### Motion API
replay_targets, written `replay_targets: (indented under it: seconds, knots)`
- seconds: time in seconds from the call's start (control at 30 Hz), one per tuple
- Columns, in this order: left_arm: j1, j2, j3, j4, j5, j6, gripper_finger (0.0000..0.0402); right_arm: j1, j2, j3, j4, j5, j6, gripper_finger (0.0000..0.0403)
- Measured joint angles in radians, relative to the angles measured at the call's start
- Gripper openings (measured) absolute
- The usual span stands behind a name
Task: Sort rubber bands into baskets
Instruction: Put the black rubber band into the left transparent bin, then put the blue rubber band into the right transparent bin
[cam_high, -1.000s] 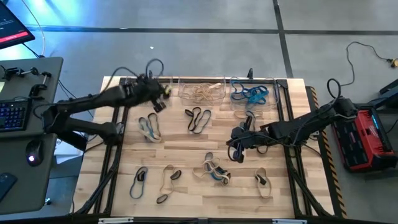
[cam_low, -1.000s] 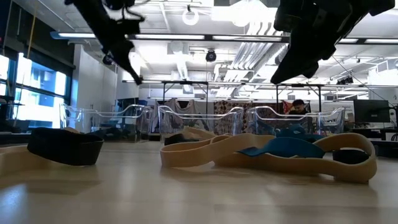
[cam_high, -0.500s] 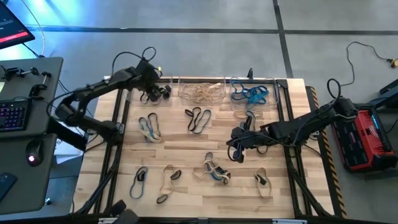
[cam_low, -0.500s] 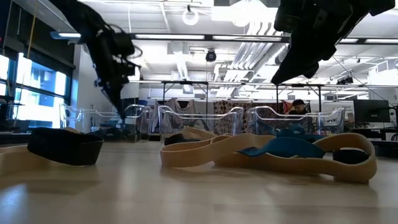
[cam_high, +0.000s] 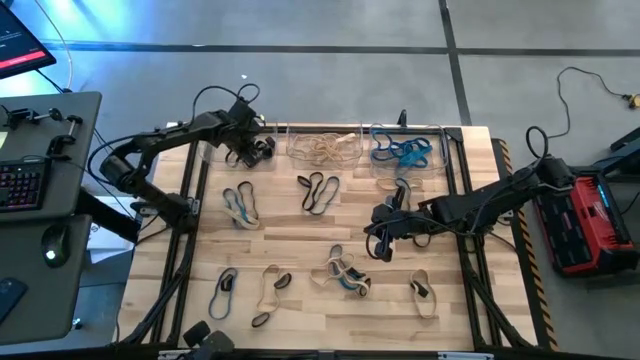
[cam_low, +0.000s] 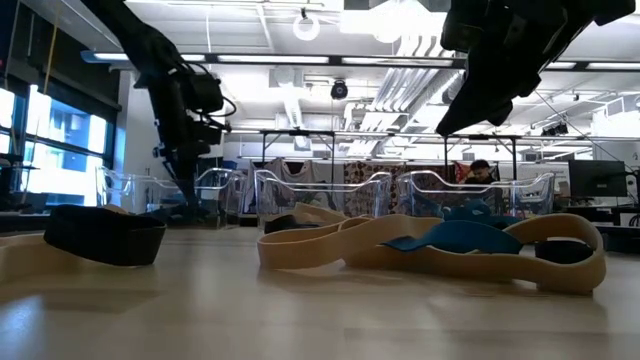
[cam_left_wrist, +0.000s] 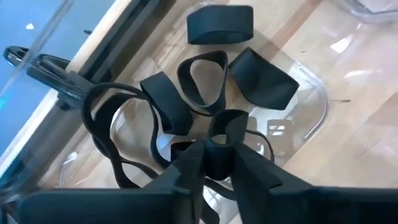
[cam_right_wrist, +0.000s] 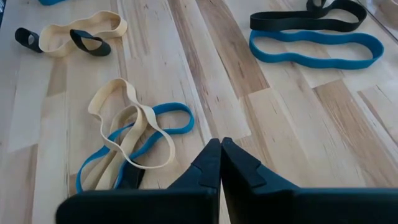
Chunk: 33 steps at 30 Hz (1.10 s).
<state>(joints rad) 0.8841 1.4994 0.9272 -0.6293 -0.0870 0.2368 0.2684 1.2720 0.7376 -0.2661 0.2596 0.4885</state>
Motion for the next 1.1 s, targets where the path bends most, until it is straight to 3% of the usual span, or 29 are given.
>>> replay_targets:
  seconds: [0.3,0.53,0.9,1.1]
  knots:
    - [-0.014,-0.101,0.000,0.025,-0.004,-0.031,0.0137,0.000,0.000,0.000,0.000,0.000,0.000,0.0000]
    - [-0.068,-0.257,-0.057,0.068,0.071,-0.045,0.0154,0.000,0.000,0.000,-0.001,0.000,-0.001,0.0000]
    - [-0.416,-0.523,-0.269,0.266,0.110,-0.147,0.0154,0.001,0.000,0.000,0.030,-0.019,-0.045,0.0006]
    - [-0.622,-0.582,-0.375,0.450,0.110,-0.171,0.0154,0.030,0.064,0.000,0.158,-0.030,-0.060,0.0053]
